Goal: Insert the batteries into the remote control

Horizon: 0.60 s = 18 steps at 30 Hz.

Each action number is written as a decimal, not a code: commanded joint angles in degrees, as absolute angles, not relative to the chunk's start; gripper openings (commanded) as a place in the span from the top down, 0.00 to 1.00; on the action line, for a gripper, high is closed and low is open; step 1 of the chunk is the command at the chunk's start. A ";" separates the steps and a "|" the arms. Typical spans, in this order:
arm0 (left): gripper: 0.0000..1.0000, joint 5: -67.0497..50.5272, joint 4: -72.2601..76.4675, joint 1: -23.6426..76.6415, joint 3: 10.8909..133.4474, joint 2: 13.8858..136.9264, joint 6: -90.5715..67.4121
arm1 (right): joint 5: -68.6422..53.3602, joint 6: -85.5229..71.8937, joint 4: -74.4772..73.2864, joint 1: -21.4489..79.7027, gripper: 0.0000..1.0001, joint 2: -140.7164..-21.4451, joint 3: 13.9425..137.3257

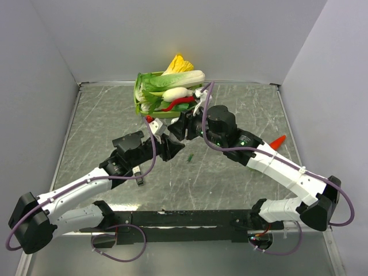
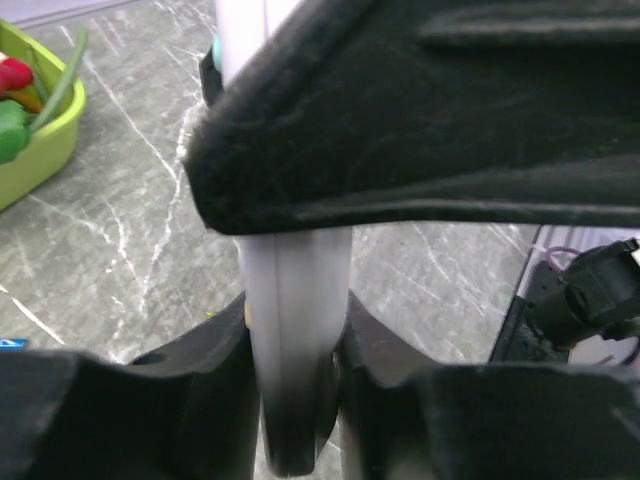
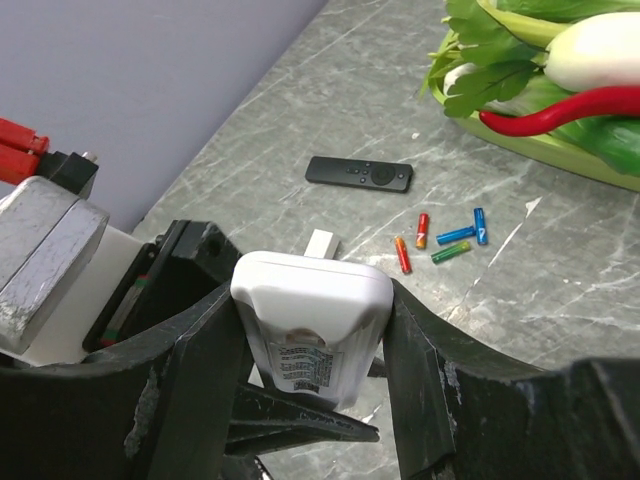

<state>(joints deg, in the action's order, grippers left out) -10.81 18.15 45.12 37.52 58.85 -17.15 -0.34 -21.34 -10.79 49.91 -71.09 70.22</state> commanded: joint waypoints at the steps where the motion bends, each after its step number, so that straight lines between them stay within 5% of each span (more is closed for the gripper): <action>1: 0.72 -11.07 20.74 45.18 38.67 57.92 -17.93 | 3.50 -21.53 -11.16 50.89 1.00 -70.58 73.39; 7: 0.84 -10.55 21.80 45.18 36.74 56.34 -19.25 | 8.08 -22.85 -11.86 50.89 1.00 -69.17 72.34; 10: 0.98 -10.72 21.80 45.18 36.21 56.16 -19.60 | 8.70 -22.59 -12.04 50.80 0.96 -68.91 72.16; 11: 0.99 -10.90 21.97 45.18 35.86 56.08 -19.69 | 7.13 -22.24 -11.43 50.89 0.74 -68.65 71.90; 13: 0.99 -12.03 22.58 45.18 35.42 56.07 -20.48 | 5.81 -20.06 -9.42 50.80 0.50 -67.07 70.32; 16: 0.99 -13.88 23.47 45.18 34.98 56.16 -21.62 | 4.05 -14.79 -9.05 50.71 0.21 -63.99 69.00; 18: 0.99 -14.94 23.99 45.18 34.54 56.16 -22.41 | 2.56 -11.01 -8.53 50.63 0.10 -61.01 67.42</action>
